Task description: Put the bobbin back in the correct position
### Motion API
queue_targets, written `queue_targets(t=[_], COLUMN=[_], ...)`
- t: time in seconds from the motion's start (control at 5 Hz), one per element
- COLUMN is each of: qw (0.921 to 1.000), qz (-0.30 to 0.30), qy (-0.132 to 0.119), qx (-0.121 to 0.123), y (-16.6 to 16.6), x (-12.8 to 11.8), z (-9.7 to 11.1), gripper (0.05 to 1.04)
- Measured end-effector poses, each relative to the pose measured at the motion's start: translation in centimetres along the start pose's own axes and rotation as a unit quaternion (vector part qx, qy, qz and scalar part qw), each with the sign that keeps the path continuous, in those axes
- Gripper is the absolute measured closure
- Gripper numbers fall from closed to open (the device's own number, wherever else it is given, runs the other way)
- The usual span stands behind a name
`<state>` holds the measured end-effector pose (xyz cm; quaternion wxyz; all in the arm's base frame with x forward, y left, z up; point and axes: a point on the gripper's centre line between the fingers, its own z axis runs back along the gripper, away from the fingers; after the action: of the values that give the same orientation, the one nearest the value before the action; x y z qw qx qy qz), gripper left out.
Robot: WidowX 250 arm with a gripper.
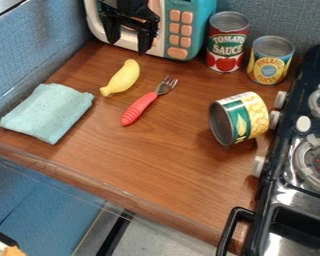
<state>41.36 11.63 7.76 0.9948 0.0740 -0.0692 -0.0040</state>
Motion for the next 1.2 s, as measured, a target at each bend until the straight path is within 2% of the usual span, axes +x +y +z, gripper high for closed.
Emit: queue_targets(t=[0.2,0.4,0.6,0.8,1.0,1.2], qw=[0.9996,0.9976,0.99,0.9814,0.9695,0.9647], qz=[-0.009,-0.065,-0.13,-0.176,-0.226,-0.241], qy=[0.025,0.007,-0.034,-0.047,-0.058,-0.066], qx=[-0.01,-0.024,-0.043,-0.059,-0.076,-0.083], y=[-0.8,-4.9,-10.1,-13.8,-18.1,-19.5], x=[-0.7,0.1,0.8,0.6,0.3,0.3], z=[-2.1,-1.3,1.5,2.3,3.0,3.5], gripper=[0.083,0.083,0.083,0.083,0.082,0.082])
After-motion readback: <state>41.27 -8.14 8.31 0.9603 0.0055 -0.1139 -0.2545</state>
